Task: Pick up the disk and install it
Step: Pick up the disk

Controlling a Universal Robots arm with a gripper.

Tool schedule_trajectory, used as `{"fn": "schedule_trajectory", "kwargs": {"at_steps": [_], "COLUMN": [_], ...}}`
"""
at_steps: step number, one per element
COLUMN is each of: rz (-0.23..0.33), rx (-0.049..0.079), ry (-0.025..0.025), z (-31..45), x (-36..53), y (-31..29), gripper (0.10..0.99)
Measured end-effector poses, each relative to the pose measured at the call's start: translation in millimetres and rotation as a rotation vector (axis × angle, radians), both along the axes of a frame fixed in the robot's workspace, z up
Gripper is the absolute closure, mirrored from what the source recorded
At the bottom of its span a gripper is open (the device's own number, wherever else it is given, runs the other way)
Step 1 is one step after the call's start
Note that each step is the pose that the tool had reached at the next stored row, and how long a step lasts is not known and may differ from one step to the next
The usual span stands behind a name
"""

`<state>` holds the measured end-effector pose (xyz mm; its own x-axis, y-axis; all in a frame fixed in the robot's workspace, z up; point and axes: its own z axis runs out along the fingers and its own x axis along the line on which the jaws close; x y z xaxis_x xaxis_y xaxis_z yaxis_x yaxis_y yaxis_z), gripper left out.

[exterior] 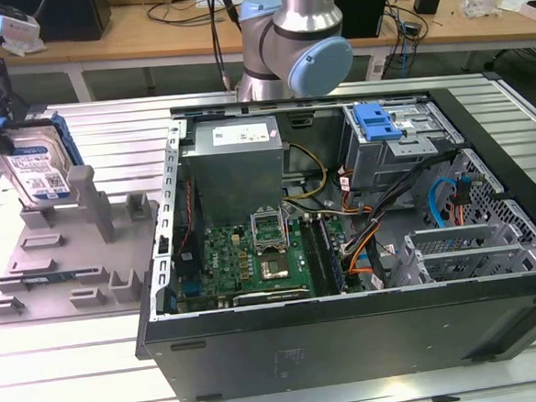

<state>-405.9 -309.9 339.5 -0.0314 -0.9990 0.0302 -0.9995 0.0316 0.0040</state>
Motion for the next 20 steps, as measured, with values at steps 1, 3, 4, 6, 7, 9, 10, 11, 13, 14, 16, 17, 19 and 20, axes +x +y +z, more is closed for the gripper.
{"fn": "schedule_trajectory", "kwargs": {"at_steps": [1, 3, 4, 6, 7, 9, 10, 11, 13, 14, 16, 17, 19, 20], "rz": [0.000, 0.000, 0.000, 0.000, 0.000, 0.000, 0.000, 0.000, 0.000, 0.000, 0.000, 0.000, 0.000, 0.000], "rx": [0.000, -0.001, -0.001, -0.001, -0.002, -0.002, -0.002, -0.002, -0.003, -0.003, -0.004, -0.004, -0.005, -0.005], "ry": [0.0001, 0.0001, 0.0001, 0.0000, 0.0000, 0.0001, 0.0001, 0.0000, 0.0001, 0.0001, 0.0001, 0.0001, 0.0001, 0.0000], "z": [3.2, 9.5, 12.7, 24.8, 32.8, 39.7, 44.0, 49.0, 59.4, 63.0, 73.4, 77.7, 89.0, 97.2], "x": [0.0, 0.0, 0.0, 0.0, 0.0, 0.0, 0.0, 0.0, 0.0, 0.0, 0.0, 0.0, 0.0, 0.0], "y": [0.0, 0.0, 0.0, 0.0, 0.0, 0.0, 0.0, 0.0, 0.0, 0.0, 0.0, 0.0, 0.0, 0.0], "gripper": [0.722, 0.722, 0.722, 0.722, 0.722, 0.722, 0.722, 0.722, 0.722, 0.722, 0.722, 0.722, 0.722, 0.722]}}
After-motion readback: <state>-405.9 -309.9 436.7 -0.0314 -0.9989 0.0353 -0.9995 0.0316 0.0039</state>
